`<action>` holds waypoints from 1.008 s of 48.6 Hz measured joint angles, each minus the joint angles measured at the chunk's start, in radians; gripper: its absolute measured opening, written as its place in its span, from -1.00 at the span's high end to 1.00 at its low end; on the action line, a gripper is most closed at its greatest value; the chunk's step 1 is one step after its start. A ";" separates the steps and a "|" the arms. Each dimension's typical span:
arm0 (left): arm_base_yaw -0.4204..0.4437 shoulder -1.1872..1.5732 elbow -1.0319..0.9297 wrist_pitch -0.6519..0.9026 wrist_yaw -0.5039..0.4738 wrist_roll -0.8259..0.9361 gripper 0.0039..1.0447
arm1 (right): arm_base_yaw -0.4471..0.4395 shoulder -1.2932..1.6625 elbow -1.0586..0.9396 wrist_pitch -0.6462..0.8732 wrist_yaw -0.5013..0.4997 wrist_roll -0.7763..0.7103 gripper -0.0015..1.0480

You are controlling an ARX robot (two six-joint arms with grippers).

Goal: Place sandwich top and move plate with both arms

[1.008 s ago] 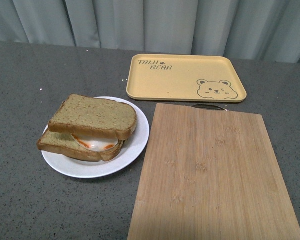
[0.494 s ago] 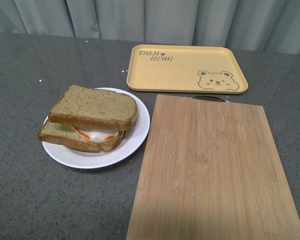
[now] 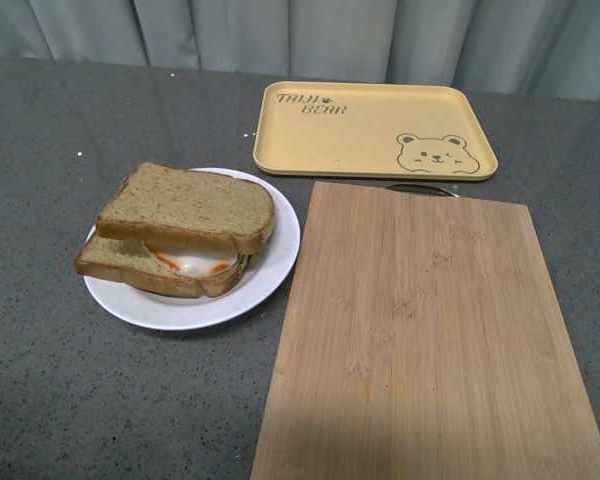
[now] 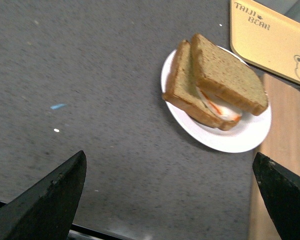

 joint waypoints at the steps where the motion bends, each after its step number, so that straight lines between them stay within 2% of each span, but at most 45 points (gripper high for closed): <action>1: -0.017 0.038 0.004 0.025 0.000 -0.022 -0.88 | 0.000 0.000 0.000 0.000 0.000 0.000 -0.82; 5: -0.075 0.257 0.035 0.157 0.011 -0.186 -0.88 | 0.000 0.000 0.000 0.000 0.000 0.000 -0.82; 13: -0.120 0.616 0.101 0.352 0.014 -0.391 -0.88 | 0.000 0.000 0.000 0.000 0.000 0.000 -0.82; 23: -0.204 0.988 0.238 0.448 0.026 -0.614 -0.88 | 0.000 0.000 0.000 0.000 0.000 0.000 -0.82; 32: -0.242 1.125 0.291 0.494 0.033 -0.686 -0.88 | 0.000 0.000 0.000 0.000 0.000 0.000 -0.82; 49: -0.224 1.291 0.379 0.529 0.010 -0.767 -0.88 | 0.000 0.000 0.000 0.000 0.000 0.000 -0.82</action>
